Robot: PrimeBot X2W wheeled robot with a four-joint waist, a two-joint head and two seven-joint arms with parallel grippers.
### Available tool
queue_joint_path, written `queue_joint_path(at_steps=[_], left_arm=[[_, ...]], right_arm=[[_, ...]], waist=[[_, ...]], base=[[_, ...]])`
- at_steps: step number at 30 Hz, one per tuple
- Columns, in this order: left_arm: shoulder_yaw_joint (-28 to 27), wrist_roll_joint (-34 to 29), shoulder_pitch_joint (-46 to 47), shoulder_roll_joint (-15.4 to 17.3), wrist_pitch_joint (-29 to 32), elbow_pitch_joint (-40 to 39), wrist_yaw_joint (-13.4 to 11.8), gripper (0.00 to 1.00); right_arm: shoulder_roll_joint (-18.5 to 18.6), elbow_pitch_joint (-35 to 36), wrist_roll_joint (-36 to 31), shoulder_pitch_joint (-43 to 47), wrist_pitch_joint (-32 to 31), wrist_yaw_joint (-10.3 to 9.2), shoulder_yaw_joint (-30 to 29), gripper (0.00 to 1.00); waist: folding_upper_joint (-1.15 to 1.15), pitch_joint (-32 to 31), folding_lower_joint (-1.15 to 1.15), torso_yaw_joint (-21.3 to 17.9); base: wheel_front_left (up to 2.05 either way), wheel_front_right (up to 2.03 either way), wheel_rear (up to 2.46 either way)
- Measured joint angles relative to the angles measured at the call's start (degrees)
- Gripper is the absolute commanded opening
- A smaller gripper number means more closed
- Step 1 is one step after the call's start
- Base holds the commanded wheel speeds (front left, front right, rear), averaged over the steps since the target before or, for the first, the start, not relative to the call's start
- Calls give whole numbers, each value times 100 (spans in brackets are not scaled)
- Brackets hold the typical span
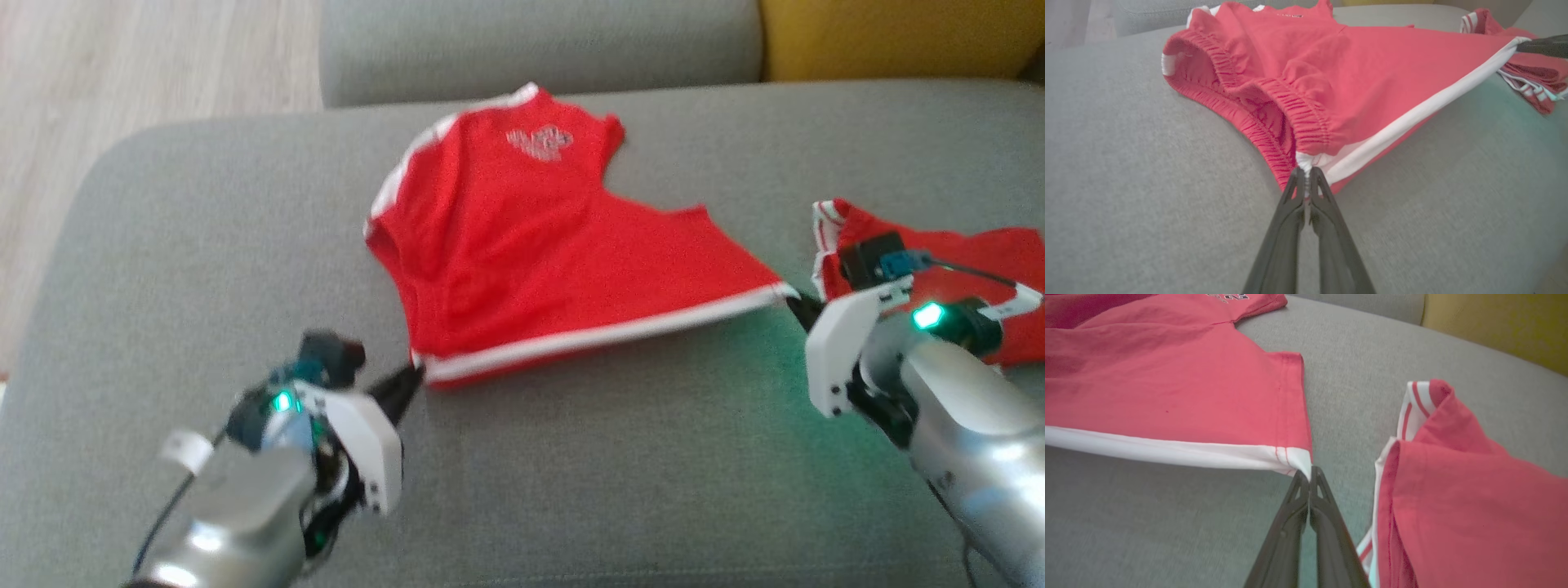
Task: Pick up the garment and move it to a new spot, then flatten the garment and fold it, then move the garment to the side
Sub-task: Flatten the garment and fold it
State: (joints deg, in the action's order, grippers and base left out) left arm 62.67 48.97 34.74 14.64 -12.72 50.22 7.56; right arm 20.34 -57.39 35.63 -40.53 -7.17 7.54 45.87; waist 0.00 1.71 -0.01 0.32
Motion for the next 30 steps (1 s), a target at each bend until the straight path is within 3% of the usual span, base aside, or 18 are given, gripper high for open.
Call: queue_joint_path(at_steps=[4,10,18,25,30], left_arm=[[167,0,-359,27,51,-129,0,0],[394,-43,-748,318,205,-488,0,0],[665,191,-1397,910,772,-1801,-10,0],[768,374,-1884,1666,1413,-3345,-338,0],[842,371,-2009,1906,1572,-4164,-666,0]], right_arm=[[449,725,811,285,-595,0,448,0],[1274,1912,1755,624,-1386,0,1183,0],[2225,2985,2609,743,-2182,0,1761,0],[2870,3729,3162,1081,-2942,0,2040,0],[3174,3988,3336,1084,-3090,0,1922,0]], waist=[[0,-235,0,-72],[0,-482,0,-114],[0,-749,0,-105],[0,-900,0,-93],[0,-928,0,-27]], base=[[0,0,0],[0,0,0],[0,0,0],[0,0,0],[0,0,0]])
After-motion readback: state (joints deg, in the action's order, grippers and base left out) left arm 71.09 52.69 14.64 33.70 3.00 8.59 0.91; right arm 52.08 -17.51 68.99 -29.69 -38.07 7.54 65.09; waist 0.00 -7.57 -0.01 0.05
